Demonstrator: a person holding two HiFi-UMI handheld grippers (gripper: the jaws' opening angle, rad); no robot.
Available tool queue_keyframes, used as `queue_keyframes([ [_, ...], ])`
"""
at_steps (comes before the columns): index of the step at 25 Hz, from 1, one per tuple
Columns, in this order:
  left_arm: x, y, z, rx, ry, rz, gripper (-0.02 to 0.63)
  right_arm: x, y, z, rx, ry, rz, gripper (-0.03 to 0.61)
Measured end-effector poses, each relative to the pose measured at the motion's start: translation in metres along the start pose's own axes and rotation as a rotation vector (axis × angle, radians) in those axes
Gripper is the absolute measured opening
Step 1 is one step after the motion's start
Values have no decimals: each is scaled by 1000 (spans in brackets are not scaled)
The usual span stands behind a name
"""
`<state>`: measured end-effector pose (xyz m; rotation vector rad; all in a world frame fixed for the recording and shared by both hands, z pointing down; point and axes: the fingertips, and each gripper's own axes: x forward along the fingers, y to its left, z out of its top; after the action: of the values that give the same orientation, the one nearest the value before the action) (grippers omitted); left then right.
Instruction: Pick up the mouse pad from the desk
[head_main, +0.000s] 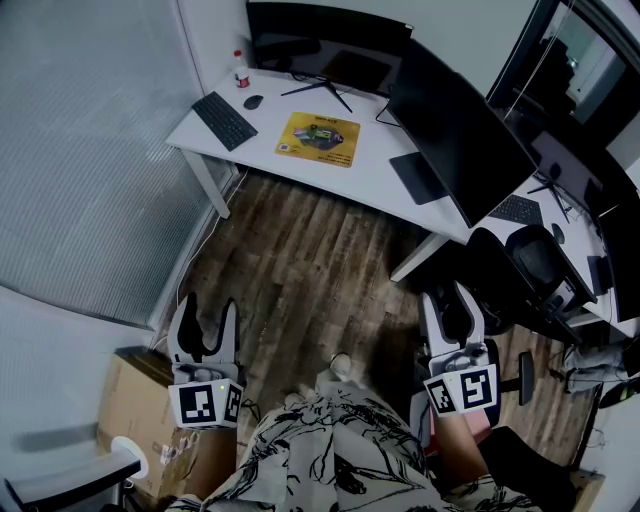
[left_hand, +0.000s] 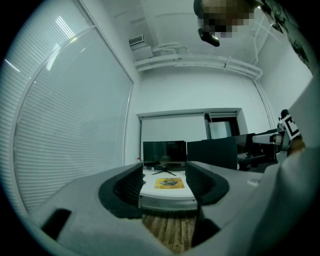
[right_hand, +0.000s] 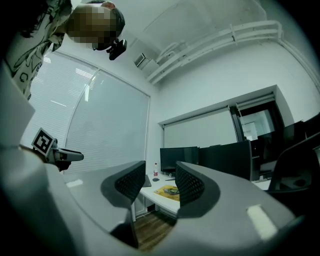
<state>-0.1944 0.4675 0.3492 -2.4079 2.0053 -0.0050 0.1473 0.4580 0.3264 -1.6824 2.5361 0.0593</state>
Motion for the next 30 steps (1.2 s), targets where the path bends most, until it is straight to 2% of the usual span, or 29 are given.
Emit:
queue_keyframes([
  [12,5,8,-3,4,13,19,348,9,-1,-4,-3,8,-3,259],
  [18,7,13,-3,2,10,29,407,14,-1,-4,3,6,-6,327],
  [30,15,8,-3,13,6,25,520,18,-7,-5,13,-3,-5,420],
])
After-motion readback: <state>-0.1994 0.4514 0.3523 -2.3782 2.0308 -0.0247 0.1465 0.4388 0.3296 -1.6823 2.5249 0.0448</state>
